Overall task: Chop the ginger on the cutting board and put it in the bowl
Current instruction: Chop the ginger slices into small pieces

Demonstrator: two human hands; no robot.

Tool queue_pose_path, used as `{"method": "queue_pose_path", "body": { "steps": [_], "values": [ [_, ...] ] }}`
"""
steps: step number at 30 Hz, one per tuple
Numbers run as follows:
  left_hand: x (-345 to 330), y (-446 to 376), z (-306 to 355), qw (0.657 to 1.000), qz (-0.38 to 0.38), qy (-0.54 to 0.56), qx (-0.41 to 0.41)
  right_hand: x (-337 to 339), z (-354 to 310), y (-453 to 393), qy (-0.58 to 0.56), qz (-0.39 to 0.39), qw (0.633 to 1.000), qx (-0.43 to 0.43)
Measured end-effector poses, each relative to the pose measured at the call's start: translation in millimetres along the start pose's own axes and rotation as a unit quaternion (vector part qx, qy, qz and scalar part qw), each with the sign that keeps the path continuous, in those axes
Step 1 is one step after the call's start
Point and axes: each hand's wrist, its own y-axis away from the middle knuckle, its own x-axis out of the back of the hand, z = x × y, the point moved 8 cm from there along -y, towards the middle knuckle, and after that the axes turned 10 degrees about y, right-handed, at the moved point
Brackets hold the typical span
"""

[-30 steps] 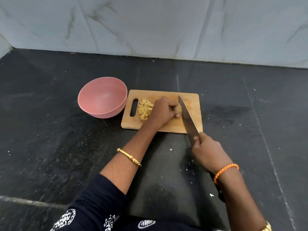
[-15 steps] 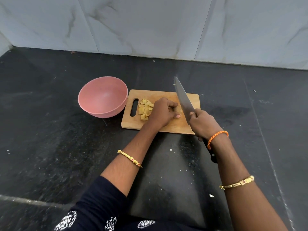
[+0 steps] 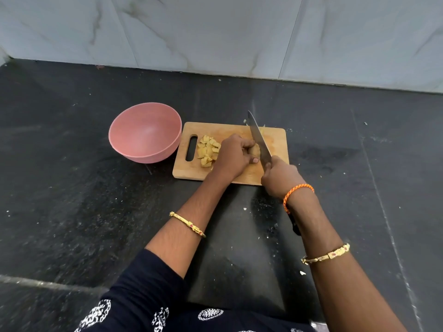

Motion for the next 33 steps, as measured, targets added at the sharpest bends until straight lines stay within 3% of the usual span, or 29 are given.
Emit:
{"method": "queue_pose_path", "body": {
  "steps": [13, 22, 33],
  "values": [
    [0.8, 1.8, -1.7, 1.0, -0.005, 0.01, 0.016, -7.1, 41.9, 60.4, -0.04, -0.013, 0.999, -0.008],
    [0.9, 2.2, -2.8, 0.999, -0.013, 0.009, 0.028, 10.0, 18.6, 24.7, -0.054, 0.032, 0.998, 0.005],
    [-0.7, -1.7, -6.0, 1.0, -0.016, 0.001, 0.024, 7.2, 7.7, 9.6, -0.024, 0.012, 1.0, 0.0]
  ]
}}
